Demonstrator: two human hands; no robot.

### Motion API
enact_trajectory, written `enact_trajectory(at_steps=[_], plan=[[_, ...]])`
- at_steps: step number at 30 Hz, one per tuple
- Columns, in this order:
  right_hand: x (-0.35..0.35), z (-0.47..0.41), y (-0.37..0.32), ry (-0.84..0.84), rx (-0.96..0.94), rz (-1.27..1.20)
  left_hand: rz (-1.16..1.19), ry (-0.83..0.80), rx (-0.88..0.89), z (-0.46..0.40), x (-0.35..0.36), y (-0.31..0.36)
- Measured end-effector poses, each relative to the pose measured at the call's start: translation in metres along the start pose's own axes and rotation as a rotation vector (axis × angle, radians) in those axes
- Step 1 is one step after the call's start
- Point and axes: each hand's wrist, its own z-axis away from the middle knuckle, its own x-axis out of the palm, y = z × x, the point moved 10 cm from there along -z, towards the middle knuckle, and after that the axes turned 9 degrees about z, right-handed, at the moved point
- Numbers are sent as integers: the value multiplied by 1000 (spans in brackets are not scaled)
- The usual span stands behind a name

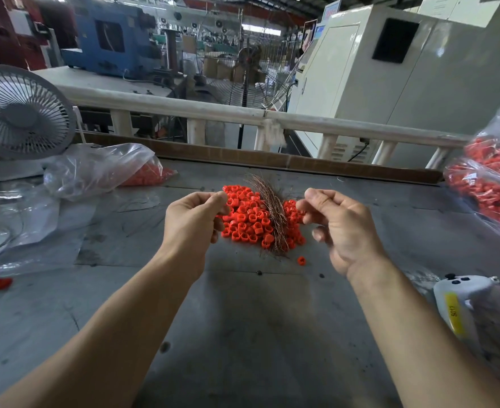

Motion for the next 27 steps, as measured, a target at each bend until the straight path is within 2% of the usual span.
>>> enact_trajectory(at_steps=[5, 8, 11, 14, 18, 27], plan=[[7, 0, 11, -27, 152, -483, -327, -176, 31, 7, 23, -3], [1, -2, 16, 40, 185, -580, -484, -306, 10, 15, 37, -12], [-13, -2, 27, 169, 221, -490, -642, -304, 78, 15, 37, -12], [-24, -3, 35, 253, 268, -335, -875, -141, 247, 11, 24, 5], [-20, -5, 39, 193, 305, -246, -1029, -12, 315, 7, 9, 16], [-1, -6, 34, 29, 228, -67, -1138, -40, 352, 7, 13, 7]])
